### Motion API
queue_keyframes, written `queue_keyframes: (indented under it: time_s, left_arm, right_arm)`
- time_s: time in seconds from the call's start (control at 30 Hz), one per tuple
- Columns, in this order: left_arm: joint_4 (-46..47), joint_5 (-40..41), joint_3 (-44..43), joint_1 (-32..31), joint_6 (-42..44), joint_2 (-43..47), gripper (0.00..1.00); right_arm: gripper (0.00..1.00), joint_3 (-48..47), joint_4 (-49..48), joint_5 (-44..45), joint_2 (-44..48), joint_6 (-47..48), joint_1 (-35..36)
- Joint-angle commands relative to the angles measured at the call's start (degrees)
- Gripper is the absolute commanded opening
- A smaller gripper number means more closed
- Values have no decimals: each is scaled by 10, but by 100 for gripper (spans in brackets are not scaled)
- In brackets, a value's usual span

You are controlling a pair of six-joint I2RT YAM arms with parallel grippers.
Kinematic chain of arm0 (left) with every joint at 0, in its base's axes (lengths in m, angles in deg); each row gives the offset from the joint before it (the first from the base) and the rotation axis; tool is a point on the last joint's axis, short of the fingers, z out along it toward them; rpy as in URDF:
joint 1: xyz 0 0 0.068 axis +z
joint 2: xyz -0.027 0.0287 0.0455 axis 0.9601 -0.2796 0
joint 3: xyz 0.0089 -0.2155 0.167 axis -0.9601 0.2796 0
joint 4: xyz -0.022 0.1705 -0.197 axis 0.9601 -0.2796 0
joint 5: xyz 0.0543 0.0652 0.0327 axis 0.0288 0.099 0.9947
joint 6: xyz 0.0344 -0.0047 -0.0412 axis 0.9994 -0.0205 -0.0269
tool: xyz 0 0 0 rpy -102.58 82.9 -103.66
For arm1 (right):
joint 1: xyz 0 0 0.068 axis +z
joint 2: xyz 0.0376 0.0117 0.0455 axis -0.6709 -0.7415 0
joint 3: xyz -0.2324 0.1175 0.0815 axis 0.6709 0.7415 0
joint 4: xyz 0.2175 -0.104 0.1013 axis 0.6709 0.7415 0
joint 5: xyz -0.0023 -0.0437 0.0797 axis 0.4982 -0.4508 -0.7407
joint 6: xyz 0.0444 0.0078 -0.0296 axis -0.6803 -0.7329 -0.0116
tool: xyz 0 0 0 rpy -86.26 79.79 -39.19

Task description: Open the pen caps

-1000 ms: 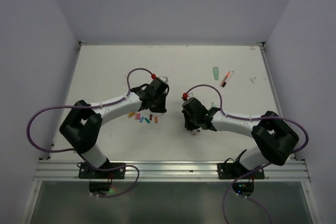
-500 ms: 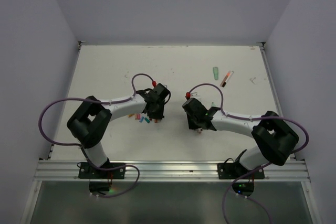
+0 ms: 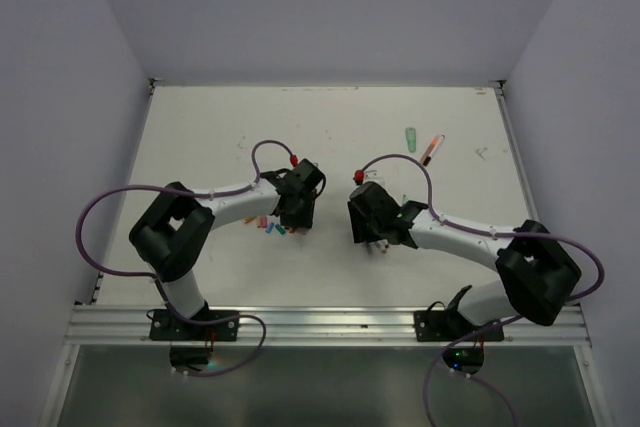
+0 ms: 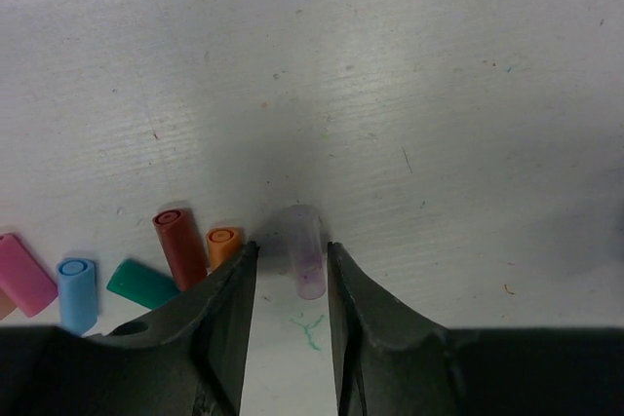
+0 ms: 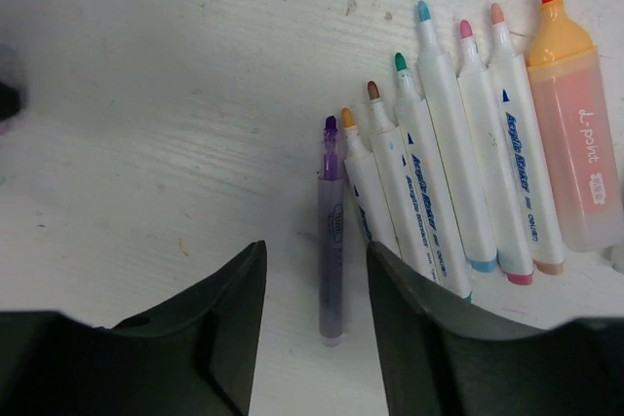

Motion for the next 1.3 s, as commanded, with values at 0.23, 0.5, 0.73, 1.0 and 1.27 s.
queue_keyframes:
  time_s: [0.23,0.5,0.73,1.0,1.27]
  left_arm:
    - [-48,38,-93,-2,21,89,53]
    - [-14,49,-88,41,46,158,90]
    - [52,38,-15,126,84,222,100]
    - [77,33,25,148,96,243,99]
    - [89,17,42,149,93,240,98]
  right_arm:
    - [67,-133,50,74,29,33,-60]
    - [68,-210,25,53,-55,29,-252]
    - [57,-310,13,51,-197,19,-352]
    - [36,-443,36,78,-329,-8,-392]
    - [33,-502,65,102,-384,-16,-406]
